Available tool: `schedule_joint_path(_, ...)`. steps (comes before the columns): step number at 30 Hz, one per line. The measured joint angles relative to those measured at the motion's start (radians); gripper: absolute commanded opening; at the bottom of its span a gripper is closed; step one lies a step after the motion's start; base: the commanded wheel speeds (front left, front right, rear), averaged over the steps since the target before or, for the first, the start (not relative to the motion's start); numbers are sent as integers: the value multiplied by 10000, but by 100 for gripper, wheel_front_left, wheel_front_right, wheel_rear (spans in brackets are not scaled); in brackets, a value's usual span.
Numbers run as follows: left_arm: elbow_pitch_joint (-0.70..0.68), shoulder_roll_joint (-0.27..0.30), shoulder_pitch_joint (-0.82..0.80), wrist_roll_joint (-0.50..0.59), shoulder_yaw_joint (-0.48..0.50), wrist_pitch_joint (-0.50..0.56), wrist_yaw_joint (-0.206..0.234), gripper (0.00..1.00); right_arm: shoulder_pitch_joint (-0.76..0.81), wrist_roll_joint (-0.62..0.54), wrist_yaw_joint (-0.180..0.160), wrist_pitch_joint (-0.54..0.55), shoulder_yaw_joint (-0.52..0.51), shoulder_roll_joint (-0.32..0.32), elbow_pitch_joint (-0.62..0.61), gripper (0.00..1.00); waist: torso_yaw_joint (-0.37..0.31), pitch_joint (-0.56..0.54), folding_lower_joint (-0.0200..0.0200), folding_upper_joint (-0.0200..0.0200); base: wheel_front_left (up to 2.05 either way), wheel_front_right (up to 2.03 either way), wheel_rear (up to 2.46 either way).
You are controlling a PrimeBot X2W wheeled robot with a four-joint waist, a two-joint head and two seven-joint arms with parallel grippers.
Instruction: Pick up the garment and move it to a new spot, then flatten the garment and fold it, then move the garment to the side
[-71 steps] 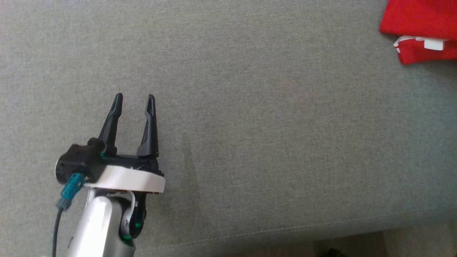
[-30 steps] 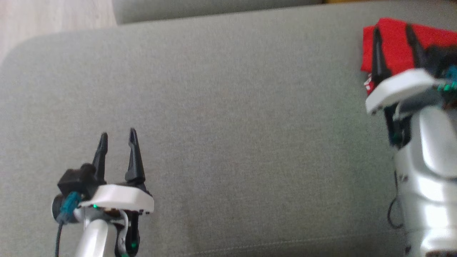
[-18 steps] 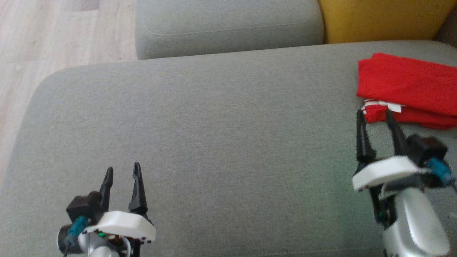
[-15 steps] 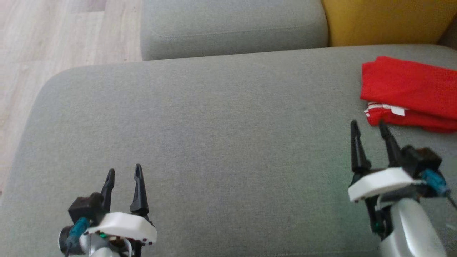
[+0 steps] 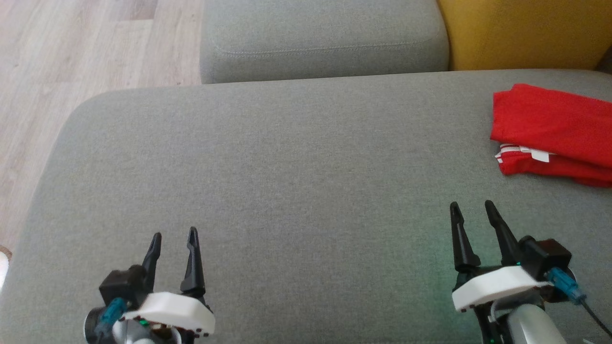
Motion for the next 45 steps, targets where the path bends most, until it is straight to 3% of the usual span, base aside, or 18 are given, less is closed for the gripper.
schedule_joint_path(19,73,0,1,159,-182,0,100,100,0,-4,0,-105,-65,0,-21,100,-8,-81,0,0,0,0,0)
schedule_joint_path(20,174,0,8,146,-186,2,98,0,11,-2,-2,-98,-61,2,73,0,-9,-84,0,0,0,0,0)
schedule_joint_path(27,1012,-4,735,-50,-297,90,84,0,835,180,-2,-46,-67,25,959,0,-9,-78,0,0,0,0,0)
schedule_joint_path(45,959,-4,493,-1870,46,546,-174,0,734,2069,-2,458,-303,29,694,0,-4,-13,0,0,0,0,0)
